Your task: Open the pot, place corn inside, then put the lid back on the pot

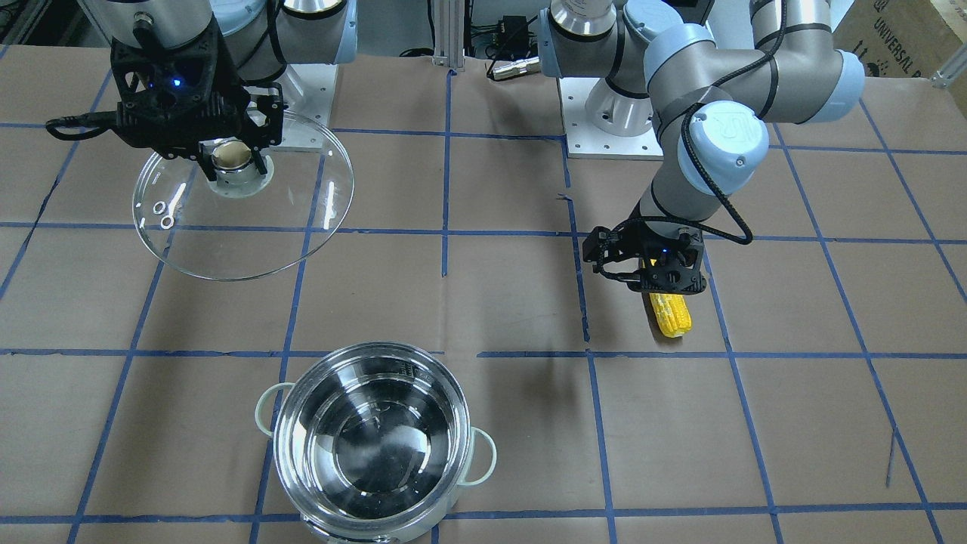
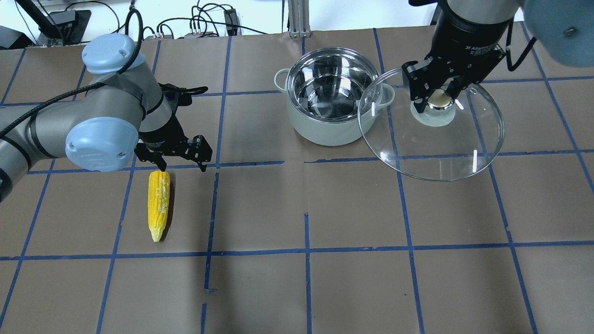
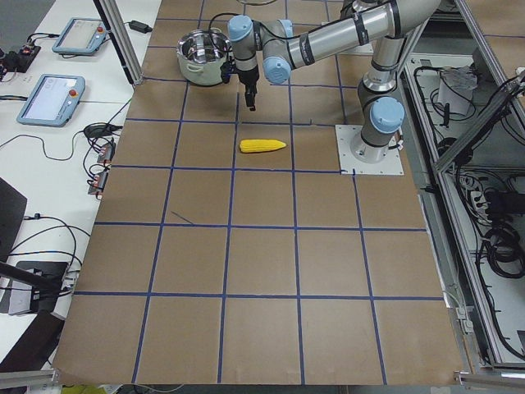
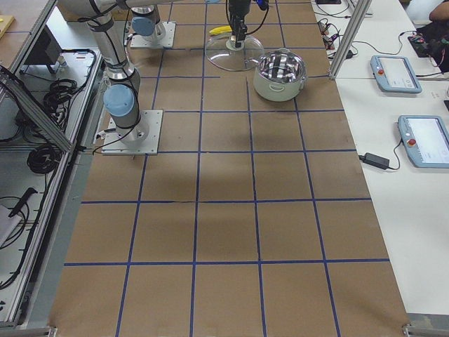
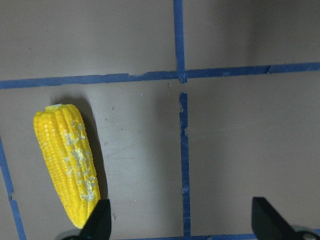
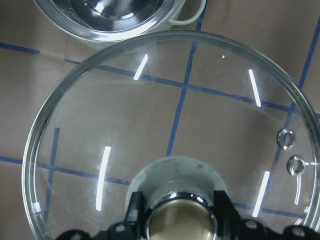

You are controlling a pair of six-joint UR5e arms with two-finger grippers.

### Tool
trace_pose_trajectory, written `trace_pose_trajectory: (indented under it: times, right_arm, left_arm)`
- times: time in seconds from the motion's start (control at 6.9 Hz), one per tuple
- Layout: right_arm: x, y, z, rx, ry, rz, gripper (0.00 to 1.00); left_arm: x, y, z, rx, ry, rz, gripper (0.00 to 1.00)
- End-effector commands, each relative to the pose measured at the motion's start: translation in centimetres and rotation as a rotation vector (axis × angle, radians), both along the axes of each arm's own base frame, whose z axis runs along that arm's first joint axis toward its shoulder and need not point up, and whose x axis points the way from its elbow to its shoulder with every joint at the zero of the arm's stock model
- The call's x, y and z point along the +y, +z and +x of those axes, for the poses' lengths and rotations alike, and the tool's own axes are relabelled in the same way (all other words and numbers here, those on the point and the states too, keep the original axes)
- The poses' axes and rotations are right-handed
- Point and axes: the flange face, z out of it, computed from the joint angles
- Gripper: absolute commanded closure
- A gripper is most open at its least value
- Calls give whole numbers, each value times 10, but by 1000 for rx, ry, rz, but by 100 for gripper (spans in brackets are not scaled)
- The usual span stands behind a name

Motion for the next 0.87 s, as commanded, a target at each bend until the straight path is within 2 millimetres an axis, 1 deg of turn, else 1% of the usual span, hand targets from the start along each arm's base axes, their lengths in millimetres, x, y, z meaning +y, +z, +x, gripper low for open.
trace_pose_trajectory:
  times: [0.0,0.14,0.29,0.43,0.58,0.72]
  right_arm:
    - [-5,-1,-4,0,-1,-10,91]
    - [-16,-10,-14,2,-15,-6,91]
    - [-19,-11,-22,1,-35,-6,91]
    - [-18,-10,-23,4,-44,-3,91]
    - [-16,-6,-23,2,-43,-6,91]
    - [-17,-9,-23,4,-44,0,91]
  left_arm:
    - [-14,-17,43,-2,19,-27,0]
    - [-22,-43,64,6,43,12,0]
    - [-32,-67,101,9,71,-7,0]
    - [-26,-88,125,19,64,4,0]
    - [-17,-106,124,14,77,-10,0]
    - [-10,-115,122,12,77,-13,0]
